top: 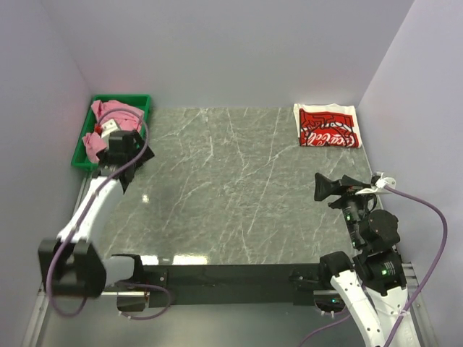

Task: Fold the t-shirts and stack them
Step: Grab the tshirt from the pile

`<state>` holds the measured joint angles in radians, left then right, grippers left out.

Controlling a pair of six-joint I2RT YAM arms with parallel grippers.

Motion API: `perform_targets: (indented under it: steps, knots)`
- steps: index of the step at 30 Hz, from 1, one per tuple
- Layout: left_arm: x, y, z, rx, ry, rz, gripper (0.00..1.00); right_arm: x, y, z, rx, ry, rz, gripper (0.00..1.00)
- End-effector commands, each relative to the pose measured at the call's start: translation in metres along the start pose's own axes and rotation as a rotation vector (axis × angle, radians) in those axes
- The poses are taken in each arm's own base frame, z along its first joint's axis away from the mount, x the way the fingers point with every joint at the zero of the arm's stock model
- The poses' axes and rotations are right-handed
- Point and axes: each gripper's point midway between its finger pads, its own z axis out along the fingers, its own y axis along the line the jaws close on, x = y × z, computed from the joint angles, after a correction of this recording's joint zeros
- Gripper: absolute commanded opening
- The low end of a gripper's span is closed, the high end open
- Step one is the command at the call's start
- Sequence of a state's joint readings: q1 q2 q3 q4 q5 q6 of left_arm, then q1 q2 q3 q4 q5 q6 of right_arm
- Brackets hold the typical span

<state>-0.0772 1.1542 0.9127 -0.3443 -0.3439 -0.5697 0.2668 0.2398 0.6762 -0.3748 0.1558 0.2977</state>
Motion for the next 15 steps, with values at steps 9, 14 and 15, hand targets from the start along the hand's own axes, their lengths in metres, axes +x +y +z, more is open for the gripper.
perform_targets:
  steps: [9, 14, 15]
  knots:
    - [-0.102, 0.048, 0.127, -0.232, -0.17, -0.131, 0.94, 0.004, 0.008, -0.001, -0.059, -0.029, -0.008, 0.99]
    - [-0.095, 0.061, 0.175, -0.32, -0.115, -0.094, 0.9, 0.007, 0.005, -0.002, -0.049, -0.029, -0.017, 0.99]
    - [-0.09, 0.062, 0.181, -0.335, -0.1, -0.088, 0.88, 0.007, 0.005, -0.002, -0.05, -0.032, -0.018, 0.98]
